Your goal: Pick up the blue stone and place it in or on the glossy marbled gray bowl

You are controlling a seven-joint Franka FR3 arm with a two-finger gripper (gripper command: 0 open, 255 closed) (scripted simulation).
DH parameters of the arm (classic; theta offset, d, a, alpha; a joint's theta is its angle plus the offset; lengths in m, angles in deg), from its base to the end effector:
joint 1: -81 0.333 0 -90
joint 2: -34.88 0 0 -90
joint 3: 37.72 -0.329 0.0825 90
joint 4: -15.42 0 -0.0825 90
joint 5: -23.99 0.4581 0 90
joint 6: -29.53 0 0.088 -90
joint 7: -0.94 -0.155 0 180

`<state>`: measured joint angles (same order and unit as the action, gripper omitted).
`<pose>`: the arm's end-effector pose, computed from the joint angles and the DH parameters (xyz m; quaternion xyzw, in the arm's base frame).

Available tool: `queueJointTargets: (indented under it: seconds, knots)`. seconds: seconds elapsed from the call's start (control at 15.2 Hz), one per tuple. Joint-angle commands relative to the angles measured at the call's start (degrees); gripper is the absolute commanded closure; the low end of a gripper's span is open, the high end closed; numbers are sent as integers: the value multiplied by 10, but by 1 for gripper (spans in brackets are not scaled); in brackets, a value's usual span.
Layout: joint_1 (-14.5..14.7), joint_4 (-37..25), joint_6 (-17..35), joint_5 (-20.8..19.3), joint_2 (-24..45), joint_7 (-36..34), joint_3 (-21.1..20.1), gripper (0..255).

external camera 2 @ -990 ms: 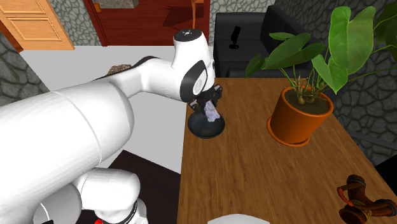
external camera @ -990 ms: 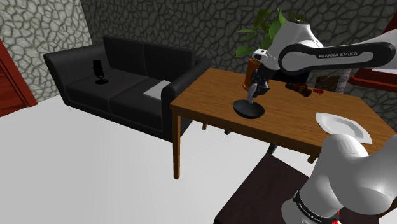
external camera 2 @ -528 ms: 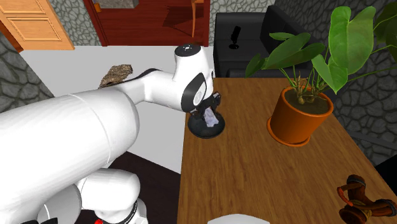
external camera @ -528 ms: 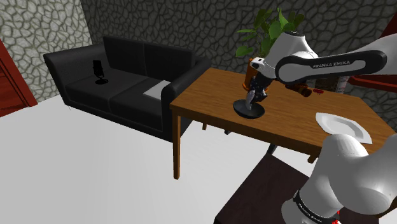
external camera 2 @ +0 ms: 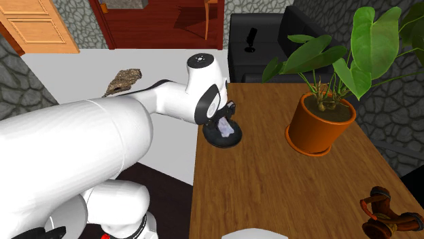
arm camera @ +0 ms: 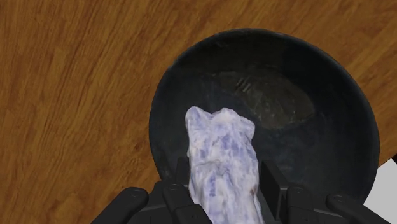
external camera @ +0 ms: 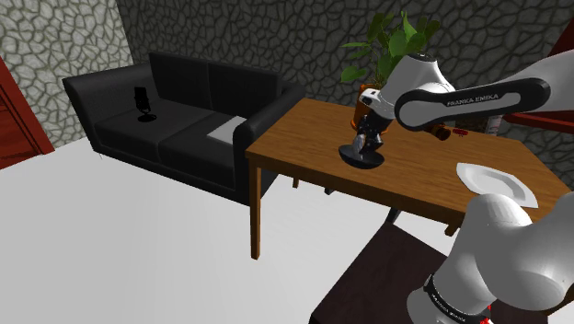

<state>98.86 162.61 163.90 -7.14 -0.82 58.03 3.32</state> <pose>0.4507 -0.1905 0.3799 0.8755 0.4554 0.1120 0.1166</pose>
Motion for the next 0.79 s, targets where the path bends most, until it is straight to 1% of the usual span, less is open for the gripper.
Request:
queueJointTargets:
  seconds: [0.0, 0.13, 0.2, 0.46, 0.53, 0.73]
  knots:
    - [-2, 5, -2, -1, 3, 0, 3, 255]
    - [-3, 5, -1, -1, 3, 0, 2, 255]
    - [-3, 4, -1, -1, 3, 3, 5, 0]
    - [-3, 3, 0, -1, 5, 5, 7, 0]
    - [-3, 5, -1, -1, 3, 0, 2, 0]
    - [-13, -16, -72, 9, -44, 1, -33, 0]
